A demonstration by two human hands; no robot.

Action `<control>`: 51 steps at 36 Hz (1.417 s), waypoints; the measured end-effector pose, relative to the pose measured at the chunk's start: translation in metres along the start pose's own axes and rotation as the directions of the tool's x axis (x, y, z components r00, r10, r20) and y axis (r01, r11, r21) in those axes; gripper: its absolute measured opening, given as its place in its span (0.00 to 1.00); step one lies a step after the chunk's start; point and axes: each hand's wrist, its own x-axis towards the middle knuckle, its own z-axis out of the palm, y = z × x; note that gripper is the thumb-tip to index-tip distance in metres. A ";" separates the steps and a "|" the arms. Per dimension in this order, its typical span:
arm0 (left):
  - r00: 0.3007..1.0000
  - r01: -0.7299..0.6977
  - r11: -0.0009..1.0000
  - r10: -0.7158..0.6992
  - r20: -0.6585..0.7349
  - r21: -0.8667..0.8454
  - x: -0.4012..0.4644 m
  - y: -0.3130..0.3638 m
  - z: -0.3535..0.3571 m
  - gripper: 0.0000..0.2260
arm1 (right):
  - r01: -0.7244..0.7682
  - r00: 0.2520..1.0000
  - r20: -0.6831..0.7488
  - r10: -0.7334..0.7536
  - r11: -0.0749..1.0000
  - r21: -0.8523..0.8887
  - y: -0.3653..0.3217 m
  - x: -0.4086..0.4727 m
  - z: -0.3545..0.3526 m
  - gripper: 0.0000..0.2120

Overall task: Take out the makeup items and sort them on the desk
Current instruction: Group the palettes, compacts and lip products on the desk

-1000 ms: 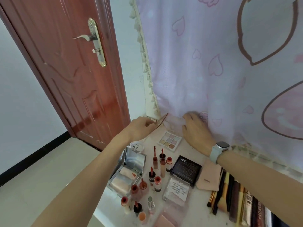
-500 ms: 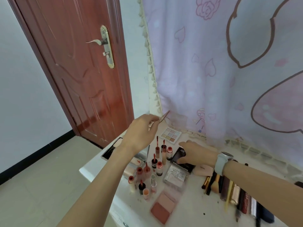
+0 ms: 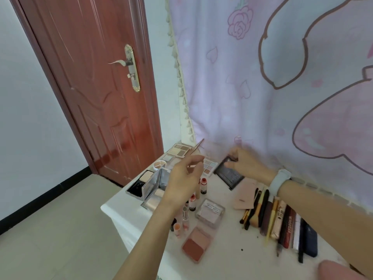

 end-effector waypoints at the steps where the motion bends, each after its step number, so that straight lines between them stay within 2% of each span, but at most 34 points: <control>1: 0.998 0.059 0.993 -0.059 -0.002 -0.098 -0.001 0.002 0.004 0.08 | 0.030 0.996 -0.089 -0.022 0.995 0.091 -0.007 -0.004 -0.008 0.09; 3: 0.982 0.189 0.949 -0.188 0.027 -0.252 -0.001 0.006 0.012 0.07 | 0.124 0.968 -0.242 -0.069 0.968 0.220 -0.025 -0.017 -0.024 0.12; 6: 0.930 0.368 0.782 -0.322 0.180 -0.504 0.002 0.014 0.025 0.11 | 0.291 0.921 -0.325 -0.215 0.934 0.208 -0.049 -0.041 -0.042 0.15; 8: 0.900 0.434 0.644 -0.334 0.279 -0.630 0.004 0.021 0.033 0.17 | 0.345 0.906 -0.312 -0.287 0.927 0.149 -0.060 -0.057 -0.049 0.15; 10: 0.897 0.441 0.566 -0.280 0.341 -0.696 0.007 0.028 0.041 0.20 | 0.392 0.883 -0.299 -0.361 0.919 0.050 -0.066 -0.070 -0.051 0.15; 13: 0.923 0.377 0.554 -0.162 0.348 -0.742 0.009 0.035 0.050 0.19 | 0.468 0.837 -0.274 -0.474 0.879 -0.092 -0.068 -0.085 -0.050 0.16; 16: 0.946 0.313 0.559 -0.115 0.302 -0.768 0.009 0.038 0.054 0.14 | 0.508 0.831 -0.226 -0.509 0.859 -0.066 -0.066 -0.090 -0.052 0.12; 18: 0.953 0.298 0.538 -0.122 0.277 -0.788 0.010 0.039 0.053 0.12 | 0.559 0.803 -0.196 -0.562 0.826 -0.076 -0.065 -0.091 -0.055 0.08; 21: 0.949 0.316 0.469 -0.155 0.275 -0.825 0.013 0.037 0.048 0.19 | 0.587 0.774 -0.177 -0.608 0.794 -0.157 -0.059 -0.091 -0.059 0.15; 24: 0.937 0.349 0.464 -0.156 0.313 -0.814 0.011 0.039 0.049 0.16 | 0.552 0.791 -0.133 -0.597 0.791 -0.263 -0.054 -0.091 -0.062 0.18; 26: 0.924 0.383 0.456 -0.187 0.334 -0.804 0.010 0.038 0.052 0.14 | 0.553 0.784 -0.096 -0.613 0.760 -0.342 -0.051 -0.090 -0.061 0.16; 31: 0.916 0.400 0.513 -0.205 0.344 -0.760 0.008 0.036 0.057 0.11 | 0.502 0.828 0.000 -0.560 0.742 -0.445 -0.045 -0.089 -0.067 0.14; 35: 0.906 0.416 0.532 -0.178 0.383 -0.737 0.008 0.034 0.062 0.19 | 0.460 0.861 0.032 -0.507 0.752 -0.473 -0.044 -0.090 -0.069 0.14; 38: 0.899 0.433 0.512 -0.188 0.395 -0.742 0.009 0.035 0.065 0.19 | 0.416 0.882 0.008 -0.472 0.770 -0.483 -0.047 -0.090 -0.068 0.14; 41: 0.883 0.470 0.501 -0.276 0.380 -0.727 0.011 0.036 0.068 0.14 | 0.398 0.884 -0.026 -0.467 0.781 -0.481 -0.045 -0.087 -0.067 0.13; 45: 0.825 0.564 0.516 -0.394 0.406 -0.645 0.014 0.031 0.069 0.13 | 0.291 0.930 -0.096 -0.354 0.871 -0.397 -0.036 -0.073 -0.078 0.13; 48: 0.774 0.634 0.510 -0.420 0.474 -0.581 0.016 0.026 0.068 0.14 | 0.227 0.959 -0.068 -0.274 0.891 -0.393 -0.024 -0.063 -0.081 0.09; 51: 0.765 0.643 0.498 -0.444 0.467 -0.581 0.018 0.020 0.067 0.14 | 0.187 0.966 -0.086 -0.242 0.893 -0.409 -0.018 -0.054 -0.080 0.09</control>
